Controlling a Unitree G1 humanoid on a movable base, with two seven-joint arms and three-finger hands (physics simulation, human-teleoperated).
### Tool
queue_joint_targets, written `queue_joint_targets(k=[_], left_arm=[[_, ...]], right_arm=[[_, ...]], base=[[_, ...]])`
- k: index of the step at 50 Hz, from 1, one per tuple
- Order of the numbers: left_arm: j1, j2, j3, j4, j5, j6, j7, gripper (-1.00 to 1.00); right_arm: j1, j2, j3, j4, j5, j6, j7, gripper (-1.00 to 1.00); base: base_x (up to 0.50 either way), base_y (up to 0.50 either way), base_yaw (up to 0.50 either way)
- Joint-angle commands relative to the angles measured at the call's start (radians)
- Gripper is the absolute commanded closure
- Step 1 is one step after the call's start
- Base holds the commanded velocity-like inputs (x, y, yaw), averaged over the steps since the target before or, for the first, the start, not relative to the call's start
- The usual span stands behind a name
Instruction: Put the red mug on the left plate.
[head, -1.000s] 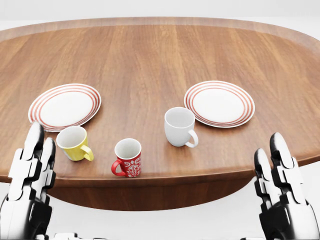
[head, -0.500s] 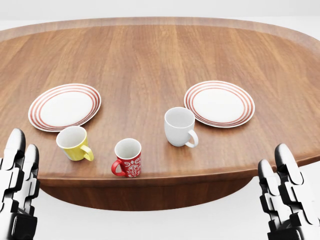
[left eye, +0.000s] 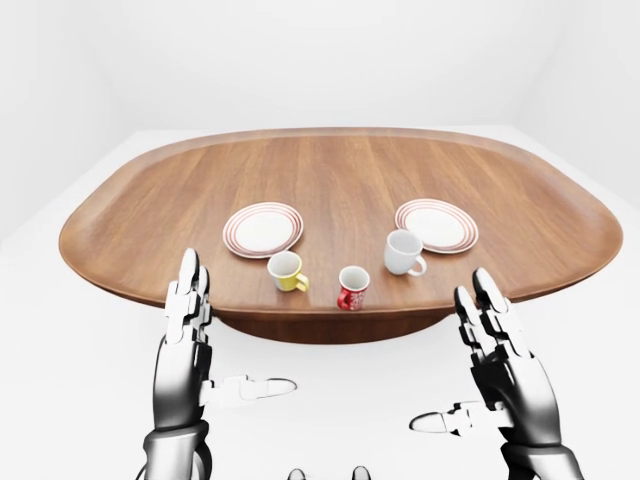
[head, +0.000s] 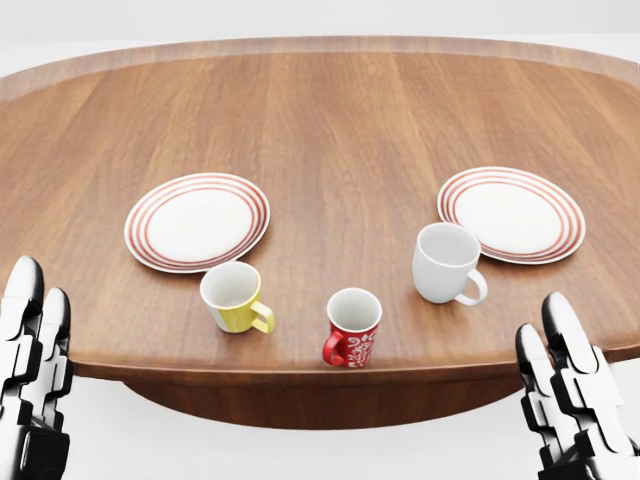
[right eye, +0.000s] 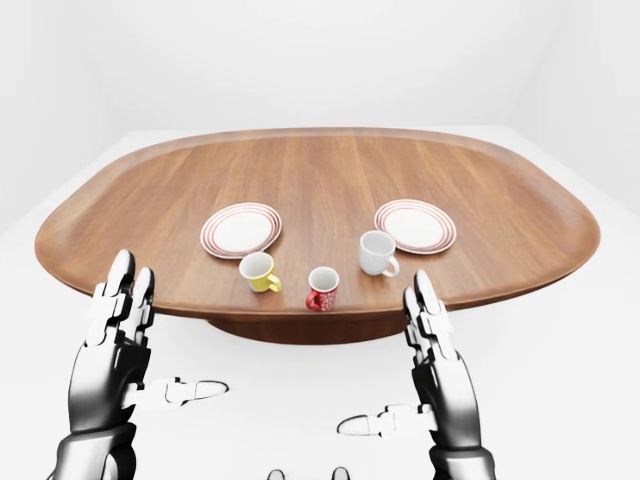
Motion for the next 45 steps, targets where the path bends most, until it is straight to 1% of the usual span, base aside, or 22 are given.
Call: queue_joint_targets(k=[1,7,14,27,33,34,37,42,45], left_arm=[[0.000,0.003,-0.007,-0.002,0.005,0.000,0.004,-1.00],[-0.001,0.008,-0.019,-0.003,0.014,0.000,0.011,-1.00],[-0.003,0.014,-0.019,-0.002,0.002,0.000,0.009,-1.00],[-0.009,0.016,-0.023,0.001,0.000,0.000,0.006,-1.00],[-0.027,0.019,-0.035,0.012,0.005,0.000,0.003,-1.00],[-0.030,0.020,-0.035,0.015,0.000,0.000,0.001,-1.00],[-0.038,0.021,-0.038,0.022,0.004,0.000,0.004,-1.00],[-0.030,0.024,-0.033,0.016,-0.003,0.000,0.004,-1.00],[-0.031,0.021,-0.027,0.017,-0.017,0.000,-0.001,-1.00]], right_arm=[[0.006,0.007,0.004,0.000,-0.027,0.000,0.014,-1.00],[0.009,-0.002,0.023,0.010,-0.067,0.000,-0.002,-1.00],[0.017,-0.011,0.027,0.008,-0.048,0.000,-0.009,-1.00],[0.012,-0.019,0.036,0.014,-0.056,0.000,-0.017,-1.00],[0.009,-0.022,0.037,0.021,-0.049,0.000,-0.017,-1.00],[0.015,-0.019,0.032,0.008,0.007,0.000,-0.009,-1.00],[0.010,-0.018,0.010,0.002,0.029,0.000,0.000,-1.00],[-0.004,-0.003,-0.007,0.008,0.019,0.000,0.023,-1.00],[-0.001,-0.006,0.017,0.019,-0.014,0.000,0.037,-1.00]], base=[[0.13,0.50,0.00],[0.14,0.50,0.00],[0.15,0.50,0.00],[0.17,0.50,0.00],[0.17,0.50,0.00],[0.29,0.09,0.00],[0.29,0.01,0.00],[0.02,0.00,0.00],[0.06,0.00,0.00]])
